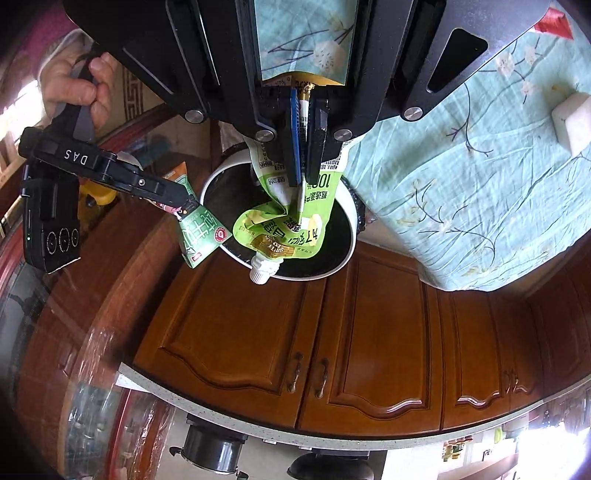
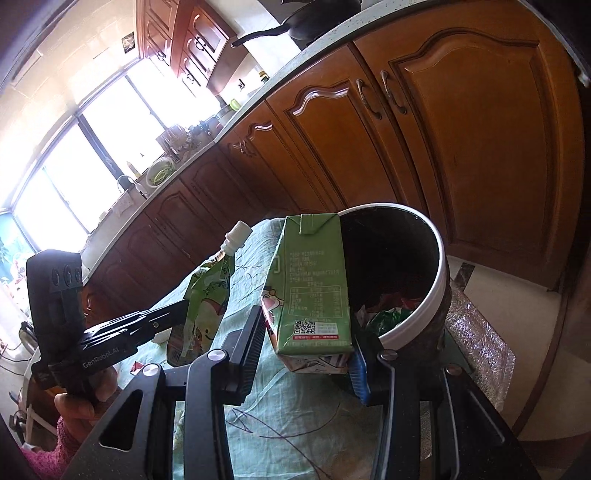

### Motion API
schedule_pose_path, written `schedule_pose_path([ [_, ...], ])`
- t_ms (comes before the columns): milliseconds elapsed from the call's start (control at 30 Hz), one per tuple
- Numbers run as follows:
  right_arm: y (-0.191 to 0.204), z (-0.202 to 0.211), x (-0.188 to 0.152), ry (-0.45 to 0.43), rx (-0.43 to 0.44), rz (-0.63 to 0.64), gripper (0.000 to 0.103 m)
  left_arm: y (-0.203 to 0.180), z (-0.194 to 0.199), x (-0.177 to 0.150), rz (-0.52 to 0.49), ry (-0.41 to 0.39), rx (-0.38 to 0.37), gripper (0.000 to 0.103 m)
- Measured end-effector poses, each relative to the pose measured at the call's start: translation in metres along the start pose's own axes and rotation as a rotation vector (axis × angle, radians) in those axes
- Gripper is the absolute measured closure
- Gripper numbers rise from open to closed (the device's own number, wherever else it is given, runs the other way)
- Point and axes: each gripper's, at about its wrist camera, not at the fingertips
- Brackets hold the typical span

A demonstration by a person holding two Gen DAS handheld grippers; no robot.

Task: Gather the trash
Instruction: 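Open both tools above the bin to drop the pouch and carton, then move both tools back over the white sponge and red carton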

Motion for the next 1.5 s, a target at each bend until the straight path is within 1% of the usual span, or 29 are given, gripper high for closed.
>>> schedule_pose_path([
  [233, -0.002, -0.01, 0.013, 0.011, -0.031, 0.018, 0.061, -0.003, -0.022, 0.019, -0.003, 0.028, 0.017, 0.101],
  [500, -0.003, -0.024, 0.026, 0.037, -0.068, 0.041, 0.061, -0.003, -0.053, 0.041, -0.016, 0.088, 0.05, 0.101],
  [700, -0.01, -0.034, 0.03, 0.06, -0.083, 0.047, 0.061, -0.004, -0.071, 0.047, -0.019, 0.117, 0.067, 0.101],
  [967, -0.017, -0.045, 0.037, 0.086, -0.097, 0.039, 0.061, -0.007, -0.085, 0.051, -0.029, 0.142, 0.074, 0.1],
  [1033, -0.019, -0.05, 0.041, 0.091, -0.091, 0.027, 0.058, -0.004, -0.088, 0.052, -0.021, 0.146, 0.072, 0.1],
  [1133, -0.024, -0.052, 0.043, 0.096, -0.084, 0.008, 0.058, 0.0, -0.09, 0.053, -0.002, 0.151, 0.05, 0.098],
  [1233, -0.023, -0.052, 0.049, 0.086, -0.086, 0.0, 0.054, 0.002, -0.088, 0.054, 0.003, 0.144, 0.042, 0.088],
  [1267, -0.024, -0.05, 0.048, 0.08, -0.084, -0.003, 0.053, 0.002, -0.085, 0.053, 0.008, 0.135, 0.041, 0.083],
  [1300, -0.024, -0.047, 0.047, 0.073, -0.082, -0.007, 0.052, 0.002, -0.081, 0.052, 0.014, 0.126, 0.037, 0.081],
  [1367, -0.024, -0.041, 0.044, 0.059, -0.077, -0.014, 0.05, 0.004, -0.071, 0.046, 0.032, 0.1, 0.029, 0.081],
  [1433, -0.024, -0.034, 0.038, 0.045, -0.066, -0.025, 0.045, 0.008, -0.059, 0.039, 0.058, 0.071, 0.021, 0.08],
  [1500, -0.021, -0.029, 0.031, 0.032, -0.055, -0.034, 0.032, 0.011, -0.047, 0.028, 0.084, 0.041, 0.025, 0.076],
])
Point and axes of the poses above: each gripper's, at about its wrist camera, not at the fingertips, and z roughly against the way its jaws point, y to its left, x to its top, and after that the axes turned 12 degrees about -x, right-handed
